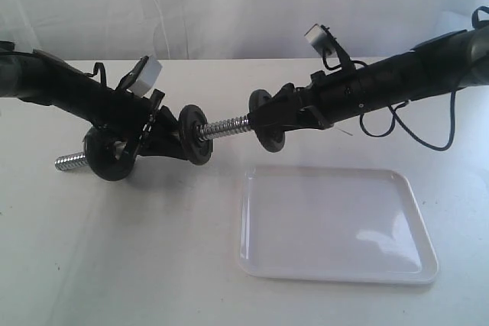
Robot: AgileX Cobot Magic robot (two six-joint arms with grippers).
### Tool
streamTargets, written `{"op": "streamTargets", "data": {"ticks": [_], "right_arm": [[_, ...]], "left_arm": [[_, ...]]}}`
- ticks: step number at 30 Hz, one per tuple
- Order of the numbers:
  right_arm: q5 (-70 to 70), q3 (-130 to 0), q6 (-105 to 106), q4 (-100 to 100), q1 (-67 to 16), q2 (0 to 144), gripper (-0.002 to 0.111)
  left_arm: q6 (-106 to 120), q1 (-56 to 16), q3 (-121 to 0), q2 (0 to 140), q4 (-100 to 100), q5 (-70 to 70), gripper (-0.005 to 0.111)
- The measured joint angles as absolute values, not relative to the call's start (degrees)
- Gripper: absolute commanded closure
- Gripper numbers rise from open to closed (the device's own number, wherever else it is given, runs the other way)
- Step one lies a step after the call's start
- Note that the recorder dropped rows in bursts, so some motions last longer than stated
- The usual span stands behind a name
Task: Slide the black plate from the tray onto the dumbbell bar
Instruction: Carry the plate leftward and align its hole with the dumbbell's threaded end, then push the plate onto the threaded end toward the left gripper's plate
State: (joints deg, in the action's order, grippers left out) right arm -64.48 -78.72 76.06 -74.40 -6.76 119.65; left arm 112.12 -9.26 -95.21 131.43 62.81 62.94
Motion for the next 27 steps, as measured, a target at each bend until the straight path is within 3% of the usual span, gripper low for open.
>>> {"op": "streamTargets", "data": {"ticks": [27], "right_arm": [[-65.3, -79.4, 79.9, -76.5, -8.1, 120.5, 0.108]], "left_arm": [[112.1, -8.8, -95.0, 131.4, 62.0, 63.8, 0.107]]}}
